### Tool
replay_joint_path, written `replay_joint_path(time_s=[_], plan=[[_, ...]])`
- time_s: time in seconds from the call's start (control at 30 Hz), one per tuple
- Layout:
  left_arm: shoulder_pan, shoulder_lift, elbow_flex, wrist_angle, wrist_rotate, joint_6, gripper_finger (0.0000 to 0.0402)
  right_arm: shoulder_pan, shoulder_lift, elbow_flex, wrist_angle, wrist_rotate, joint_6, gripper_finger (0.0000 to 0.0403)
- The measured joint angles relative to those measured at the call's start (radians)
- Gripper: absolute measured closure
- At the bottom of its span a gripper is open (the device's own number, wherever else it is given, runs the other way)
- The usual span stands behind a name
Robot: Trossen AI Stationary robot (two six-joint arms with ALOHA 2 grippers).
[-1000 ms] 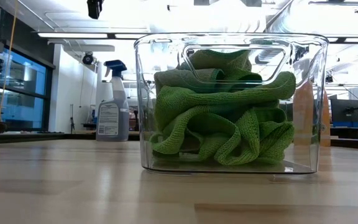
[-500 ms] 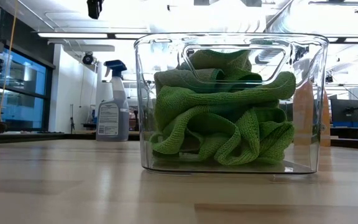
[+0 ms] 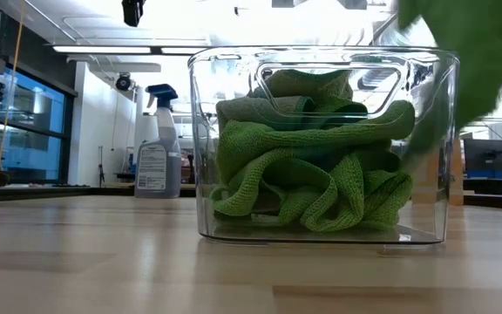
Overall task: Sort microfiber towel by color & place in baskets
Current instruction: Put the green microfiber towel into the transparent bin
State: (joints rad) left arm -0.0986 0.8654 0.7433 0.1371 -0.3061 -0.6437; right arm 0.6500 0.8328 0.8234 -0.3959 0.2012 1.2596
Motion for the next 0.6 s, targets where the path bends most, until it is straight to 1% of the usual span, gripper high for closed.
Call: replay_joint_path(time_s=[0.17,0.23,0.37,0.43,0.6], plan=[[0.0,0.0,0.0,0.013,0.0,0.0,0.0204,-0.112,0.024,0.002,0.3,-0.013,-0.286,0.0402],[0.0,0.0,0.0,0.023,0.0,0.0,0.0204,-0.149,0.044,0.024,0.342,-0.018,-0.364,0.0402],[0.0,0.0,0.0,0.026,0.0,0.0,0.0204,-0.205,0.119,0.132,0.3,-0.024,-0.505,0.0403],[0.0,0.0,0.0,0.026,0.006,0.0,0.0204,-0.226,0.172,0.207,0.241,-0.029,-0.571,0.0403],[0.0,0.0,0.0,0.026,0.012,0.0,0.0204,-0.261,0.336,0.451,-0.081,-0.034,-0.699,0.0403]])
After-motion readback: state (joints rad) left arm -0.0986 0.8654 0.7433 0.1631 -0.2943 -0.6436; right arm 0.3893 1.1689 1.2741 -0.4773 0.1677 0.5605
